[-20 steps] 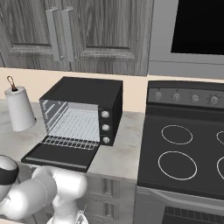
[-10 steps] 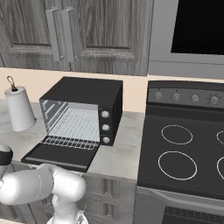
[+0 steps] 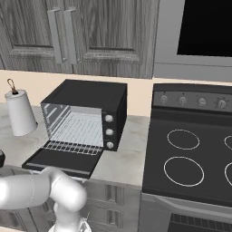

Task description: Pick up the bagel from the plate, place it on the toaster oven rack, close the door, and set the timer.

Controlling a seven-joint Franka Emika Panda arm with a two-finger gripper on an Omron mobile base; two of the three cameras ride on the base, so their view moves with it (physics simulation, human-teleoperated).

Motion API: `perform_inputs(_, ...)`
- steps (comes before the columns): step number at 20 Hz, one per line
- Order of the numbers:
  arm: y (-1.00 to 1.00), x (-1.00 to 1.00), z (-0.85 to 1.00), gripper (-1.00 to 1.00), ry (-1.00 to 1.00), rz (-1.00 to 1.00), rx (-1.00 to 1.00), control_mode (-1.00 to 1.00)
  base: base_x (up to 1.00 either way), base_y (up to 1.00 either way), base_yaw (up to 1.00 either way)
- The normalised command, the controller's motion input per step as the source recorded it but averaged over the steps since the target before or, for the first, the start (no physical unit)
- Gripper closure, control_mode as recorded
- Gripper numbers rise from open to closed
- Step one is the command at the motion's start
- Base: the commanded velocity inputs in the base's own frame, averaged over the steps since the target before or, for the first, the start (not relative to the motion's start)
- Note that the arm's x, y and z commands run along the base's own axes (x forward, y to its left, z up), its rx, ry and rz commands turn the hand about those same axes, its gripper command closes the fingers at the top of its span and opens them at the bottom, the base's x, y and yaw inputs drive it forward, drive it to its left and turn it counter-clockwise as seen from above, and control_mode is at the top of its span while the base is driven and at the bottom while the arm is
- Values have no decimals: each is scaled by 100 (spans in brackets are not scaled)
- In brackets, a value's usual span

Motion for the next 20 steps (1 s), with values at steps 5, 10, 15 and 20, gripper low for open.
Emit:
perform_inputs(5, 0, 24, -33, -100, 0, 0, 0, -100, 0, 0, 0)
perform_inputs(10, 0, 1, -41, -100, 0, 0, 0, -100, 0, 0, 0)
perform_inputs(15, 0, 13, -18, -100, 0, 0, 0, -100, 0, 0, 0)
perform_inputs(20, 5, 9, -9, -100, 0, 0, 1, -100, 0, 0, 0)
